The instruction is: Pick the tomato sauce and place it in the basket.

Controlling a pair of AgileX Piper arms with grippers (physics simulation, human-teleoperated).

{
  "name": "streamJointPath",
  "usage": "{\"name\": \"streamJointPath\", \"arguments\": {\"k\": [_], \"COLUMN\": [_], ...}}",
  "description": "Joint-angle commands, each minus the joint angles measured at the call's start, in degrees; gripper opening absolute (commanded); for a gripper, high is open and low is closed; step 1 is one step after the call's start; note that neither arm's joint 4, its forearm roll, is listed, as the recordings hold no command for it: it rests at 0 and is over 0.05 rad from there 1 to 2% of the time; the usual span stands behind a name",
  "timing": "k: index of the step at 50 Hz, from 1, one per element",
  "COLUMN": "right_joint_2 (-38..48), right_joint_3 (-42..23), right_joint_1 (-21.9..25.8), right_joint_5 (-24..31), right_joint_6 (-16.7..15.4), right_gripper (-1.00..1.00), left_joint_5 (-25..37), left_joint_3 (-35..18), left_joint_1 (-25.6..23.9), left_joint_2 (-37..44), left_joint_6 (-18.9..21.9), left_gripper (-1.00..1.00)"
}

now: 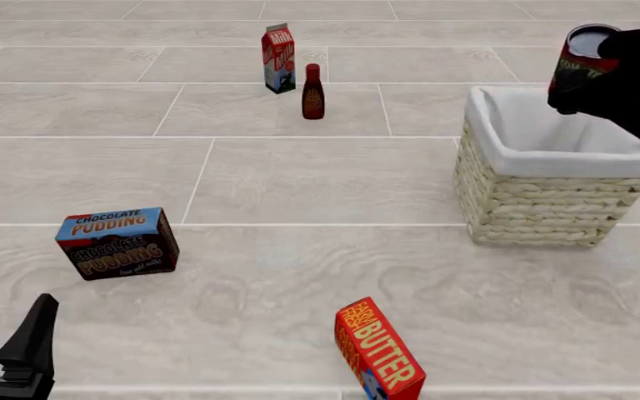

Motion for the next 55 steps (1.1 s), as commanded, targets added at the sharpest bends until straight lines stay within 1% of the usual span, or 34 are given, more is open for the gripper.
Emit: {"name": "streamJointPath", "arguments": {"k": [1,24,39,55], "right_joint_2": [2.6,7.2,10.4,12.0], "right_joint_3": [-2.2,-5.6,-7.2,-7.0], "right_joint_1": [-0.1,-0.7,-1.0,-1.2], "right_joint_5": [0.0,0.4,0.2,-0.4], "right_joint_6": [1.0,0.2,0.2,0.3], "right_gripper": [-1.00,-1.00,-1.00,-1.00], "left_joint_5": [0.0,0.0,0.0,0.0], "left_joint_3": [0.0,0.0,0.0,0.0], "left_joint_1": [0.0,0.0,0.0,0.0], "left_joint_2": [0.0,0.0,0.0,0.0], "left_joint_6": [0.0,0.0,0.0,0.0], "left_gripper": [1.00,1.00,1.00,1.00]}}
